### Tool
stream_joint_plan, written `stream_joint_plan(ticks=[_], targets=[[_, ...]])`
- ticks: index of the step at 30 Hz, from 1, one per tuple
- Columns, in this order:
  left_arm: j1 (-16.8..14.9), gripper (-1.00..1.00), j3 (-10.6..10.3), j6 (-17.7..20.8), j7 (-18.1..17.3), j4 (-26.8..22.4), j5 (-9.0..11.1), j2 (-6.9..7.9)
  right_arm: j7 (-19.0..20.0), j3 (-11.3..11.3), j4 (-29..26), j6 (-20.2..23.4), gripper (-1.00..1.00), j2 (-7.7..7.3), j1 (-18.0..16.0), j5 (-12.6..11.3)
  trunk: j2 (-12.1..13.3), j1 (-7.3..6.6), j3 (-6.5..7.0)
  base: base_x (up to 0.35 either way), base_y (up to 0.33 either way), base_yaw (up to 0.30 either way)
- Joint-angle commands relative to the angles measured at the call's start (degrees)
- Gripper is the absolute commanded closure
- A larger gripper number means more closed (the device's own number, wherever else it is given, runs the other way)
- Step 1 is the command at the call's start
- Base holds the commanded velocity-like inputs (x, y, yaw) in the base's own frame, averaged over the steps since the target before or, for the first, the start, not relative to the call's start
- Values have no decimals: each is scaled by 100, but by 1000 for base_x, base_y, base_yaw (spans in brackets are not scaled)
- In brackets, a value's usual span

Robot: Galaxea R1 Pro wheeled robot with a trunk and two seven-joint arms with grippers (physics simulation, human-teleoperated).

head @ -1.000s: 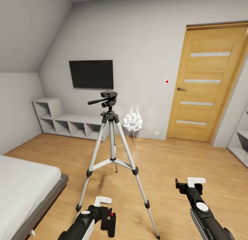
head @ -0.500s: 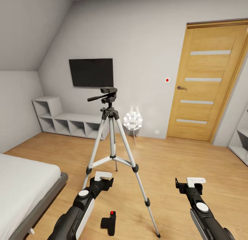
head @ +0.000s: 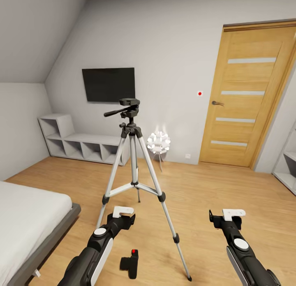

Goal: Attach the digital camera to the camera tripod in the bedroom.

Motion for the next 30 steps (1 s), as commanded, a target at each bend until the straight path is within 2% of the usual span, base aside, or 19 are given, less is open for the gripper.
stream_joint_plan(ticks=[1,6,8,14,30], targets=[[-3,-100,1,34,3,-2,39,-5,-25,8,-122,186,-100,-1,-2,-2,-45,22,-25,0,0,0],[-3,-100,3,38,3,7,47,-19,-4,11,-768,1068,-100,9,-3,-13,-245,132,-115,0,0,0],[-3,-100,3,38,3,7,48,-19,5,22,-1001,1236,-100,23,-2,-16,-326,176,-151,0,0,0],[-3,-100,3,38,3,13,49,-14,20,40,-1256,1411,-100,44,-2,-32,-566,308,-271,0,0,0],[-3,-100,1,23,3,171,47,-8,23,26,-1291,1447,-100,46,-2,-21,-1208,659,-700,0,0,0]])
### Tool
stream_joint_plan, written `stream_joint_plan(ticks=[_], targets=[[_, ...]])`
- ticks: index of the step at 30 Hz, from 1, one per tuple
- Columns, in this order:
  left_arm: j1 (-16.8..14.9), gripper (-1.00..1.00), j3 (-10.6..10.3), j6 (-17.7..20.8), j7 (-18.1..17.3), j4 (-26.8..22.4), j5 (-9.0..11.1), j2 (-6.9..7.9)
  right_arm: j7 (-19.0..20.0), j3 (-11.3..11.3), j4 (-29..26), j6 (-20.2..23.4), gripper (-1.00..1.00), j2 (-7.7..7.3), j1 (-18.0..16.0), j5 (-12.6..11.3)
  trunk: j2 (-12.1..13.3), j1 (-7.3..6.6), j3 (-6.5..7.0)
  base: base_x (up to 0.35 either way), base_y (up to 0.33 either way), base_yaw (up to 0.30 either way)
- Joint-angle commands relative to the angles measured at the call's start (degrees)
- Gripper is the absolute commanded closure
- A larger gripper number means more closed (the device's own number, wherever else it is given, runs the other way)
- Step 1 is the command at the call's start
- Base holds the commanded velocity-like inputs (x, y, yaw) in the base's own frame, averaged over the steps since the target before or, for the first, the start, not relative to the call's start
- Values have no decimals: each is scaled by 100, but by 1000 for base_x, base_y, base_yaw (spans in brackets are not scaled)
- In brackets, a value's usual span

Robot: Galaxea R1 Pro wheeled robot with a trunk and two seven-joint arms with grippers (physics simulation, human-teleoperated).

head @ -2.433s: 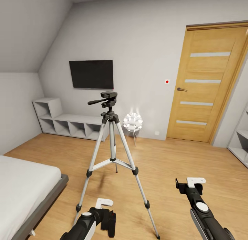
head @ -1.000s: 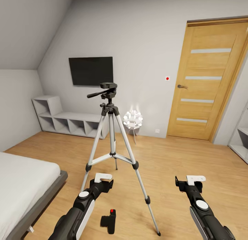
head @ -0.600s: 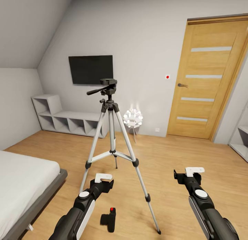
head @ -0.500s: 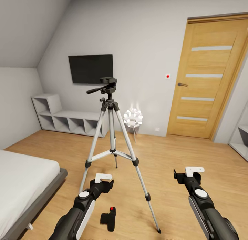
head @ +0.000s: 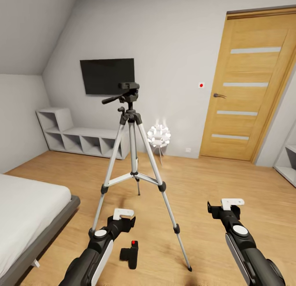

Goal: Attach the digital camera to the camera tripod in the bedroom.

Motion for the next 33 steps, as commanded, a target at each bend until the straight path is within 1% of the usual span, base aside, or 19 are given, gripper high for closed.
stream_joint_plan(ticks=[1,33], targets=[[-3,-100,0,31,3,3,33,-3,-22,4,-9,34,-100,-3,-3,-2,-45,22,-34,0,0,0],[-3,-100,-7,21,3,44,28,0,-22,-2,-9,34,-100,-5,-3,-1,-1328,725,-912,0,0,0]])
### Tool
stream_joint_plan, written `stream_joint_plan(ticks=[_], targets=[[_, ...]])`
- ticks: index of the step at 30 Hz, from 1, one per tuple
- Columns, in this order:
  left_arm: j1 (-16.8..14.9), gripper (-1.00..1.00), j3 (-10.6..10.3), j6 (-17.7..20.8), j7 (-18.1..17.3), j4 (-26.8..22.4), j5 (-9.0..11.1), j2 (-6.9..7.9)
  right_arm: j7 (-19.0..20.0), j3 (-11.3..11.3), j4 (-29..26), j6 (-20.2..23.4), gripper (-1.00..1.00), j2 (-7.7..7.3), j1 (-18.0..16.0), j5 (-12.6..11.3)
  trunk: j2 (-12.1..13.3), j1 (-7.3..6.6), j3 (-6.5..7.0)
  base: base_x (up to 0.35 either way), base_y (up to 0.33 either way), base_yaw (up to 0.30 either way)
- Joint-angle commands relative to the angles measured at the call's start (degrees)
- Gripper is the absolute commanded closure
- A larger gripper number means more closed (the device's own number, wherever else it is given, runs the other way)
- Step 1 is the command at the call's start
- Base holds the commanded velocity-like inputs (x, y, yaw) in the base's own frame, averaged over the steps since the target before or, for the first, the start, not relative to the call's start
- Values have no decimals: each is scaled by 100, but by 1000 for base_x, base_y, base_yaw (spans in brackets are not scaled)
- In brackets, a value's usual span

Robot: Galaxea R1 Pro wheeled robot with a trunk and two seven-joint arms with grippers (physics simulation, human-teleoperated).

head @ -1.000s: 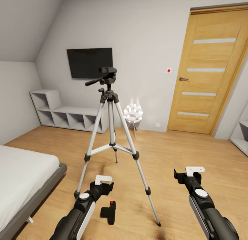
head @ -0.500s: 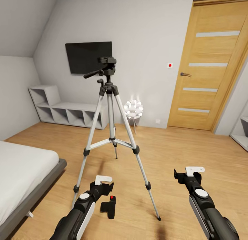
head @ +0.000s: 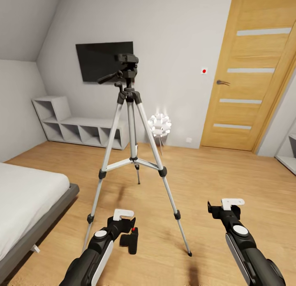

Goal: Attach the digital camera to the camera tripod in the bedroom.

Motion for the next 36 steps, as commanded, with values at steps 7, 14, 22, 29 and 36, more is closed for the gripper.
stream_joint_plan(ticks=[7,14,22,29,36], targets=[[-2,-100,-1,32,3,-8,35,0,-21,7,-9,34,-100,-6,-3,-3,-285,153,-199,0,0,0],[-2,-100,-1,32,3,-8,35,0,-21,7,-9,34,-100,-1,-3,-3,-566,307,-391,0,0,0],[-2,-100,-1,32,3,-8,35,0,-23,7,-9,34,-100,-3,-2,-3,-886,483,-610,0,0,0],[-2,-100,-1,32,3,-8,35,0,-23,4,-31,21,-100,-6,-2,-3,-1167,637,-802,0,0,0],[-2,-100,-1,32,3,-11,27,-15,-38,2,-1432,398,-100,-4,-2,-72,-1448,790,-994,0,0,0]])
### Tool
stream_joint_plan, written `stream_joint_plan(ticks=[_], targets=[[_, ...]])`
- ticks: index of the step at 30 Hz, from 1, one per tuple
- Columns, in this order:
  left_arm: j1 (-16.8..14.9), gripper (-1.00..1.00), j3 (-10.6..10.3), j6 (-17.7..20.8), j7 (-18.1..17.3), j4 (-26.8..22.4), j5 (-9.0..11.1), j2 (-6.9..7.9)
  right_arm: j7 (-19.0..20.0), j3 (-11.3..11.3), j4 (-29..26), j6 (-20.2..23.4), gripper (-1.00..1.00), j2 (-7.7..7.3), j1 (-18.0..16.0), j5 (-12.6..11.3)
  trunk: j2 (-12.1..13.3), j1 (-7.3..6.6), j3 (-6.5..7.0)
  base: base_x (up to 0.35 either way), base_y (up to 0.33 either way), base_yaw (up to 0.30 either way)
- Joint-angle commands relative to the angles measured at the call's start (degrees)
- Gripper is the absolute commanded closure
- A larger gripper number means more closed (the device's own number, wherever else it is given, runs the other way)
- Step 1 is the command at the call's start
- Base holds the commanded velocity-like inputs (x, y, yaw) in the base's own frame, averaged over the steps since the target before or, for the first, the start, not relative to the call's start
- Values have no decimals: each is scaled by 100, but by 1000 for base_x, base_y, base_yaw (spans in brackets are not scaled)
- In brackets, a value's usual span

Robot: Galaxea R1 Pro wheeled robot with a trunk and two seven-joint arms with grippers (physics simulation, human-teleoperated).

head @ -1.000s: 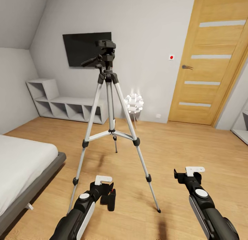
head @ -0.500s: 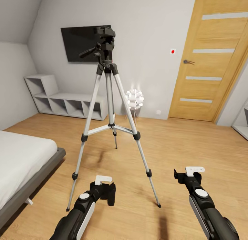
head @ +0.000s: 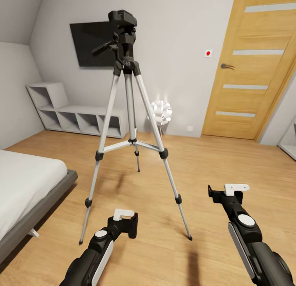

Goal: Attach the digital camera to the camera tripod in the bedroom.

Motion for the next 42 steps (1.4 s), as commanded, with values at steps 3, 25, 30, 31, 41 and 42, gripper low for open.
stream_joint_plan(ticks=[3,25,30,31,41,42], targets=[[-2,-100,-1,32,3,-6,37,-7,-26,13,-221,300,-100,0,-3,-24,-124,65,-89,0,0,0],[-2,-100,-1,32,9,-12,41,-12,-26,20,-322,447,-100,1,-3,-30,-813,452,-713,0,0,0],[-2,-100,-1,32,10,-13,41,-11,-26,20,-322,447,-100,1,-3,-30,-819,465,-871,0,0,0],[-2,-100,-1,32,10,-13,41,-10,-26,20,-322,447,-100,1,-3,-30,-821,467,-903,0,0,0],[-2,-100,-1,32,11,-14,41,-12,-26,20,-322,447,-100,1,-3,-30,-834,493,-1219,0,0,0],[-2,-100,1,32,11,-17,41,-12,-26,20,-322,447,-100,1,-3,-30,-835,495,-1251,0,0,0]])
